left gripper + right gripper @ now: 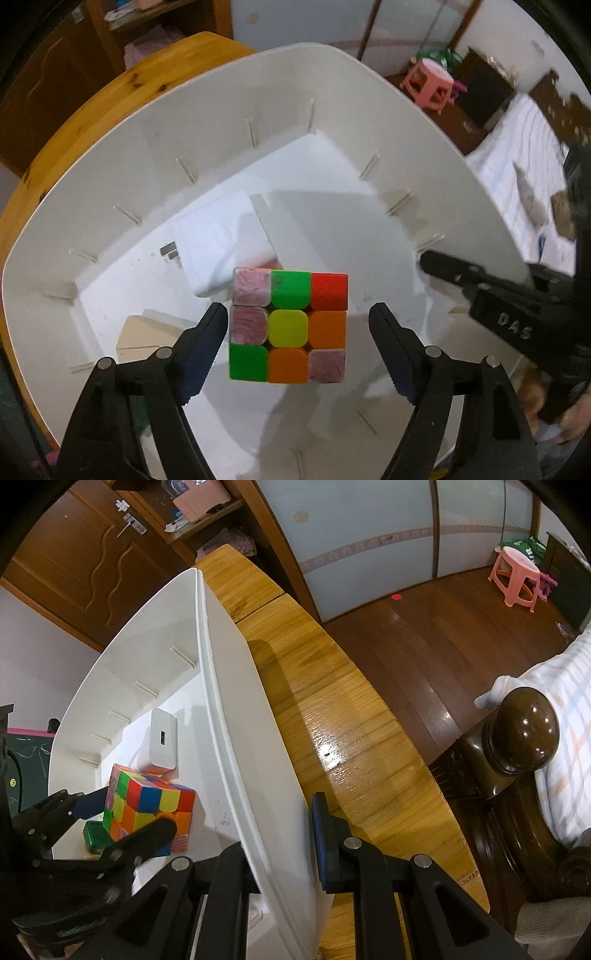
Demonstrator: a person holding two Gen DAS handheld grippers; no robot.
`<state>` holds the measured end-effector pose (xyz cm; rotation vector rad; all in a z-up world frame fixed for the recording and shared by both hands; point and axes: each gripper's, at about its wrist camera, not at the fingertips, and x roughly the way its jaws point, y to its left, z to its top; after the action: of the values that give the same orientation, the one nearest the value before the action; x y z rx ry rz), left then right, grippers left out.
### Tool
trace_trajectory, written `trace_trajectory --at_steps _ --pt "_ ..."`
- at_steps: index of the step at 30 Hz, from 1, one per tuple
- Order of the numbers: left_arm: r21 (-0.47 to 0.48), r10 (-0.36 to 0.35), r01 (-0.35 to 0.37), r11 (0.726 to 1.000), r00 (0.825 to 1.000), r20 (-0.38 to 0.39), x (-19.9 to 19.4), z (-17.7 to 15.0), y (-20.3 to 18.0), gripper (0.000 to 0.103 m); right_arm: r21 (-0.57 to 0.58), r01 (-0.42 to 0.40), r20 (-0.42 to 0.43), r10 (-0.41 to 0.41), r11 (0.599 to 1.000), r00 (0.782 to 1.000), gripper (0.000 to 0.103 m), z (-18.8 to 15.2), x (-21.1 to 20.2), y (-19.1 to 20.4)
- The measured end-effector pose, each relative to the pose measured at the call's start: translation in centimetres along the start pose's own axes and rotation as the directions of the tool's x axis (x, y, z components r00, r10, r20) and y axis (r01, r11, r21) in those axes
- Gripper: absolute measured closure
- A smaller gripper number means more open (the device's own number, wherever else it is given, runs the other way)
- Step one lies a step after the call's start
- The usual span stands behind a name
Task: Organize rigid objects
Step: 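Carry the Rubik's cube into the white bin and open the left tool, then move the left tool back to the orange-and-blue tape reel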
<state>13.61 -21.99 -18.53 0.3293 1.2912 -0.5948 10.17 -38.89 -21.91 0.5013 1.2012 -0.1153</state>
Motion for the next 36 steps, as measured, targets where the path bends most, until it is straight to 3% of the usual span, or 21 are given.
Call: trace_trajectory --at_steps 4,14,21,28,36 --pt "-0.02 0.015 -0.014 1.0 1.0 0.023 -1.2 -0.3 0.8 0.021 -0.004 0.004 0.001 -0.004 1.0 1.0 0.088 0.0 0.0 0.1" --pt "-0.093 -0.048 0.053 0.994 0.997 0.053 -5.7 -1.0 3.1 0.021 -0.006 0.011 0.002 -0.011 1.0 1.0 0.088 0.0 -0.1 0.3" --pt "-0.17 0.051 -0.029 0.985 0.99 0.13 -9.9 -2.4 5.3 0.021 -0.008 0.017 0.002 -0.017 1.0 1.0 0.088 0.0 -0.2 0.4" --pt "-0.26 0.164 -0.104 0.96 0.962 0.219 -14.1 -4.9 8.7 0.021 -0.01 0.019 0.002 -0.019 1.0 1.0 0.088 0.0 -0.2 0.4" --pt "-0.373 0.221 -0.11 0.922 0.937 0.27 -17.6 -8.3 12.9 0.021 -0.014 0.027 0.001 -0.027 1.0 1.0 0.088 -0.1 -0.2 0.2"
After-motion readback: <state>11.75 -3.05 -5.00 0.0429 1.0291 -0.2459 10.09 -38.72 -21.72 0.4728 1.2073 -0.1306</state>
